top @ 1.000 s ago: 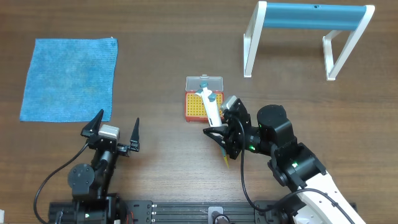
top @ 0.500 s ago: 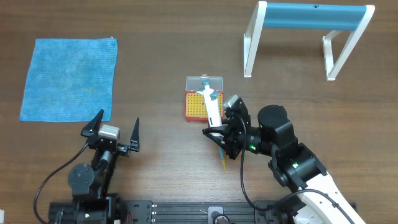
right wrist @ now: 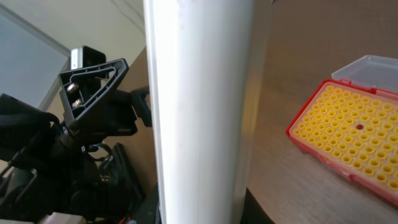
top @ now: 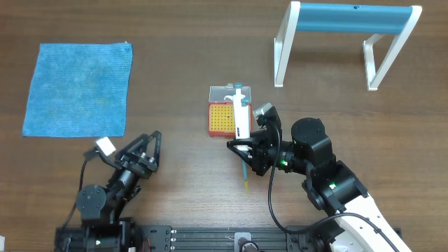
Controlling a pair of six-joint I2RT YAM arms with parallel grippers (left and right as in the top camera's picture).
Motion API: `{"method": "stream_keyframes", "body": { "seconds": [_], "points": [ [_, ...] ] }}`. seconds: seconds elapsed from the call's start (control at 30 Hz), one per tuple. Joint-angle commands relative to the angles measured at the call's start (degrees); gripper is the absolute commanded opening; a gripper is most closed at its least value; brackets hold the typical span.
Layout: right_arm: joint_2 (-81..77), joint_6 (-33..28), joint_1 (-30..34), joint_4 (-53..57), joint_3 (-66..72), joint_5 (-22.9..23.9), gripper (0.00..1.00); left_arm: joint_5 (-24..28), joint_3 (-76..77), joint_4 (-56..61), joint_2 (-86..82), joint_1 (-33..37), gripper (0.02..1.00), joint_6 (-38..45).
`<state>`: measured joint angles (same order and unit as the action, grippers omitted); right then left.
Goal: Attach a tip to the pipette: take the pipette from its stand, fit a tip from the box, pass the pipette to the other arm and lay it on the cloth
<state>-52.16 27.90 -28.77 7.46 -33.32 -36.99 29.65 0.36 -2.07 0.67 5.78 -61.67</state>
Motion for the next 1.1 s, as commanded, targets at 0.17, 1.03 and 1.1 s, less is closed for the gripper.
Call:
{"method": "stream_keyframes", "body": {
  "seconds": [0.17,1.03,1.1],
  "points": [
    [0.57,8.31,-0.20,-0.70,-0.61,-0.76,0.082,1.03,-0.04,4.79,2.84,-0.20,0.996,-21.03],
    [-5.18,8.33,-0.20,-15.96,-0.61,-3.76,0.084,52.54,46.82,51.41,81.55,-15.50,0.996,-8.70],
    [-5.18,8.33,-0.20,-18.18,-0.61,-5.27,0.082,52.50,46.82,52.57,82.29,-16.20,0.996,-8.70]
  ]
}}
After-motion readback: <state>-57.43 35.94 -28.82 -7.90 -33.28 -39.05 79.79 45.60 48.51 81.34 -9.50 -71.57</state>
